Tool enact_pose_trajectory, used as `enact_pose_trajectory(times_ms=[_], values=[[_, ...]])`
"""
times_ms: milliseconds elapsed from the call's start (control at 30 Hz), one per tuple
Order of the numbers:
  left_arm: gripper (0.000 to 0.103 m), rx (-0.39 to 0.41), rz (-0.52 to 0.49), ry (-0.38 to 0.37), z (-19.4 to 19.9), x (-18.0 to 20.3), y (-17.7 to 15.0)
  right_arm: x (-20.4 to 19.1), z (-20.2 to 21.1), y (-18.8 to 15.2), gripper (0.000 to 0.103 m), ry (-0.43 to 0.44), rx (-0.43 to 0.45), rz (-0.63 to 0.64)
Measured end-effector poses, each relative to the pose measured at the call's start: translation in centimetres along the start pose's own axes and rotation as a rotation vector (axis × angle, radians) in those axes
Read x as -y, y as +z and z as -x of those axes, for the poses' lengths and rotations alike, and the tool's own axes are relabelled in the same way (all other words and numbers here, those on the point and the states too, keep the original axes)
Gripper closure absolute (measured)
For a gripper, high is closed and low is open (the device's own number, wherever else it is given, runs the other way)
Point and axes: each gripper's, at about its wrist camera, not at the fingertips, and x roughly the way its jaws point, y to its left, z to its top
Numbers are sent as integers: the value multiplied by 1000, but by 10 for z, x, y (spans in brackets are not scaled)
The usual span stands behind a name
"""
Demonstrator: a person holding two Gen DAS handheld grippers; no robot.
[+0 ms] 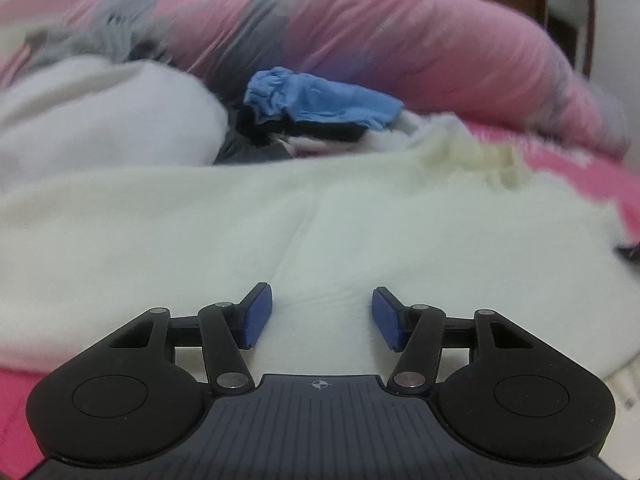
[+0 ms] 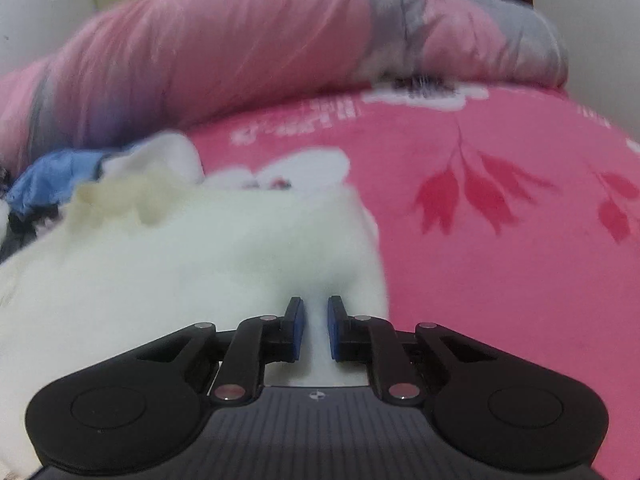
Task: Fold clothes
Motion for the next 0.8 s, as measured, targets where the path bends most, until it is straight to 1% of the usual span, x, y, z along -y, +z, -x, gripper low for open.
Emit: enact_pose_trajectory(times_ms=[100,200,333,433,500,567,667,733,800], values=[[48,5,24,-4,1,-7,-2,10,15,13,89,42,3,-62],[48,10,27,-2,1,-6,-3,26,14,31,89,43,29,-148],[47,8,18,3,-1,-4,-2,27,-43,42,90,-18,-32,-144],[47,7,23,-1,-2,-5,-2,27,-50,41,90,-44,-9,-170],[48,9,35,-9,0,-7,-2,37,-35,40,89,-39,0,-243],[48,15,55,-25,2,-11,0,41,-8,38,89,-16,28,-275],[47,83,83,-31,19,-17,4,42,40,35,89,30,76,-294],[47,129,54,-48,32,-14,6,27,67,32,88,73,83,-249],[46,143,-31,-85,41,-2,4,-2,80,22,88,123,53,-163]])
